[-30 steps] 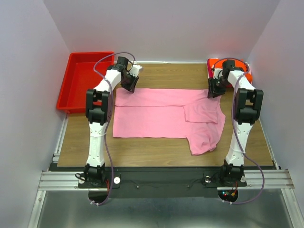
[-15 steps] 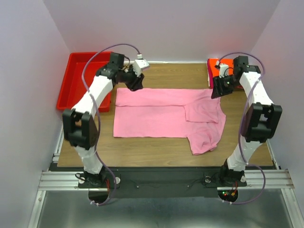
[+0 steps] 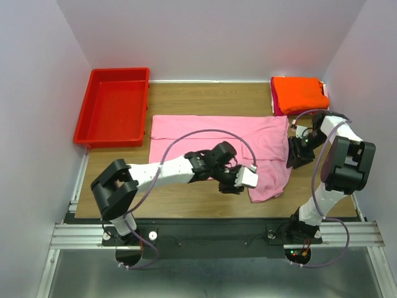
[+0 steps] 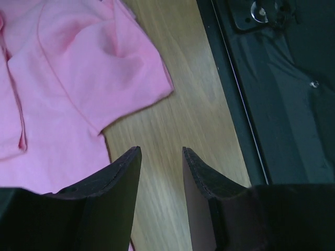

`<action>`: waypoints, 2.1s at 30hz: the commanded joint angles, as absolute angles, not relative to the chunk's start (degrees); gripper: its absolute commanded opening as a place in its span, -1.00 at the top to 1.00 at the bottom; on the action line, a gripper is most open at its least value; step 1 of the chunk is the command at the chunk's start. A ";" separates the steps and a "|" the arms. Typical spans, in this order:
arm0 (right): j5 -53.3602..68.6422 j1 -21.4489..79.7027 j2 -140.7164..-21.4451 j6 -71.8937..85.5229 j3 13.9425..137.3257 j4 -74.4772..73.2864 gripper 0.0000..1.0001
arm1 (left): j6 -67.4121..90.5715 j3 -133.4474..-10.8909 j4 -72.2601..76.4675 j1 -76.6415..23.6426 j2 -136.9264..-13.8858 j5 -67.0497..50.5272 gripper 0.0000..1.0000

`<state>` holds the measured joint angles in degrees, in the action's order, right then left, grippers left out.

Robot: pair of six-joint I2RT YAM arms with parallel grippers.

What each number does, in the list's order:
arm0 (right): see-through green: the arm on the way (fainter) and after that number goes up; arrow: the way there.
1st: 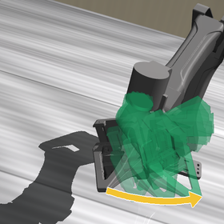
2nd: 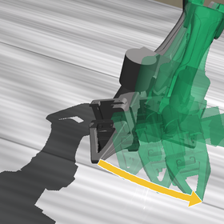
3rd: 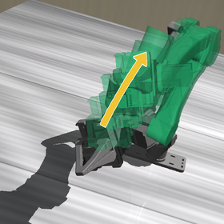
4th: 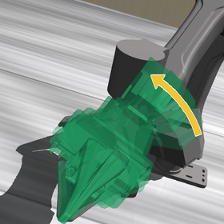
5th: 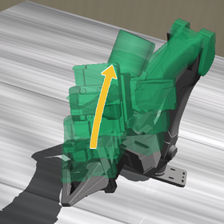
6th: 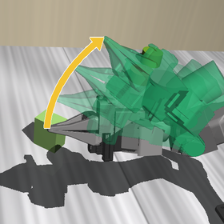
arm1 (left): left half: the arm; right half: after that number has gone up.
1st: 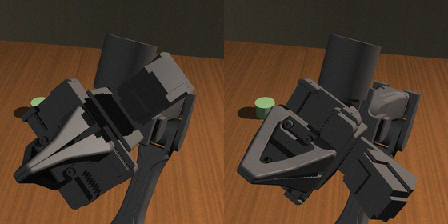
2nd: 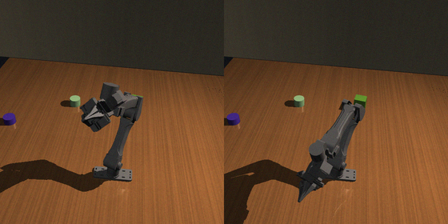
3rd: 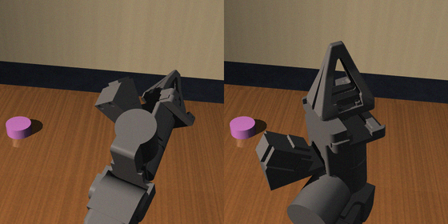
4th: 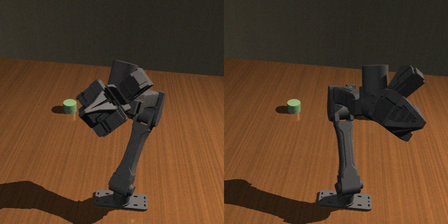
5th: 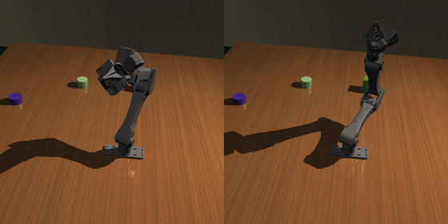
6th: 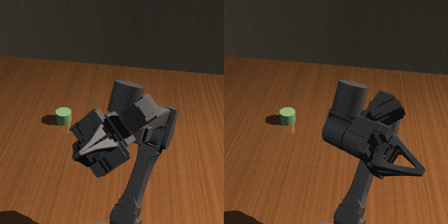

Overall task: Fold and stack the t-shirts
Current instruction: Fold the tshirt

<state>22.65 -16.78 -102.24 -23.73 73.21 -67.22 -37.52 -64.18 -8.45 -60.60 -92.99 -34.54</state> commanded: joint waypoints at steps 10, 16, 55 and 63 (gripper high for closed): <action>20.21 -16.17 -106.96 -18.19 69.70 -60.64 0.07 | -33.22 -74.69 6.24 -70.66 -108.98 -26.64 0.03; 20.13 -16.17 -108.72 -18.98 68.29 -59.24 0.17 | -34.19 -76.82 6.33 -71.98 -114.60 -22.33 0.02; 22.23 -16.17 -107.24 -26.25 77.17 -63.98 0.26 | -45.90 -63.90 -13.62 -58.90 -94.05 -41.47 0.22; 21.10 -16.08 -96.43 -40.24 76.74 -72.85 0.18 | -40.96 -59.42 -21.52 -42.82 -81.06 -45.97 0.23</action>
<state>20.29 -16.14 -102.30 -30.85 75.70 -66.19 -43.90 -61.67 -15.35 -47.70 -87.48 -41.91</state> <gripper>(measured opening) 0.407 0.389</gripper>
